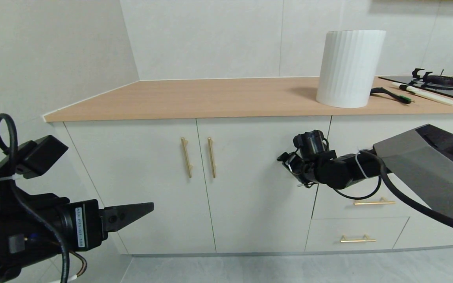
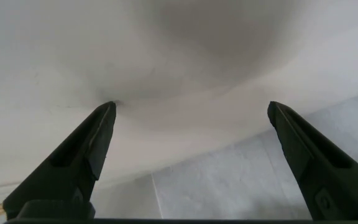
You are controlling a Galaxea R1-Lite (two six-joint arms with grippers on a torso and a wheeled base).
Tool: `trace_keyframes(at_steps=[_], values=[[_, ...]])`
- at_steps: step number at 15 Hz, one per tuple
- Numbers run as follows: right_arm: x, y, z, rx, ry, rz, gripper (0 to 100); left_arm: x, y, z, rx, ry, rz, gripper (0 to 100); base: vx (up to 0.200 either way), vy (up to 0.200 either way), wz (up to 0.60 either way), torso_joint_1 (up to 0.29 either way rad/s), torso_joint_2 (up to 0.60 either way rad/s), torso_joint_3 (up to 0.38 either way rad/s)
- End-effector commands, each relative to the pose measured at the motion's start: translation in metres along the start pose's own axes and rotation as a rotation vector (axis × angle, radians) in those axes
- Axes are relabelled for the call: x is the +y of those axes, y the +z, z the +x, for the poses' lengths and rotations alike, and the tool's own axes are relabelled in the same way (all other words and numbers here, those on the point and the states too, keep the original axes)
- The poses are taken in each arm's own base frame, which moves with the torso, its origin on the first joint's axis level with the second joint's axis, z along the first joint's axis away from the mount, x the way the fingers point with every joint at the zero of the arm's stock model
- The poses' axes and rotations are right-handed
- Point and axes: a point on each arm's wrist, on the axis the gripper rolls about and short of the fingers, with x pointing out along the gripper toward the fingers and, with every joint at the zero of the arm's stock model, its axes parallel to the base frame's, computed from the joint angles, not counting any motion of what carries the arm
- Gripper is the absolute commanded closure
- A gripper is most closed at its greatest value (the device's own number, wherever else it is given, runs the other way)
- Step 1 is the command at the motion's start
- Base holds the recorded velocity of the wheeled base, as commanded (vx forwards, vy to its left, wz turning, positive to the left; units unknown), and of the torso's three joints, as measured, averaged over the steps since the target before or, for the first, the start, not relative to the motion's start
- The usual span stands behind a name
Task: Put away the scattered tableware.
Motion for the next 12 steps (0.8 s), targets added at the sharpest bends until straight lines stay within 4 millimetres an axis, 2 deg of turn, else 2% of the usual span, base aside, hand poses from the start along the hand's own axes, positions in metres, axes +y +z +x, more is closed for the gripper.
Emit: trace_keyframes(at_steps=[1,4,5,6,9,10,11,12], values=[[-0.003,0.001,0.005,-0.011,-0.008,0.005,0,0.0,0.0,0.001,0.003,0.002,0.0,0,0.0,0.0,0.0,0.0,0.0,0.0],[0.001,0.004,-0.005,0.0,0.003,0.003,0,0.0,0.0,0.001,0.002,0.002,0.0,0,0.0,0.0,0.0,0.0,0.0,0.0],[0.003,0.003,-0.014,0.018,0.003,-0.005,0,0.0,0.0,0.001,0.003,0.0,0.0,0,0.0,0.0,0.0,0.0,0.0,0.0],[0.009,0.0,-0.032,0.056,0.032,-0.018,0,0.0,0.0,0.0,0.0,-0.001,0.0,0,0.0,0.0,0.0,0.0,0.0,0.0],[0.025,0.006,-0.111,0.158,0.195,-0.132,0,0.0,0.001,-0.011,-0.037,-0.019,0.0,0,0.0,0.0,0.0,0.0,0.0,0.0],[0.027,0.008,-0.124,0.147,0.215,-0.148,0,0.001,0.001,-0.014,-0.048,-0.025,-0.001,0,0.0,0.0,0.0,0.0,0.0,0.0],[0.027,0.017,-0.161,0.114,0.257,-0.179,0,0.003,0.002,-0.027,-0.091,-0.038,-0.006,0,0.0,0.0,0.0,0.0,0.0,0.0],[0.02,0.029,-0.206,0.075,0.307,-0.212,0,0.008,0.0,-0.042,-0.142,-0.042,-0.02,0,0.0,0.0,0.0,0.0,0.0,0.0]])
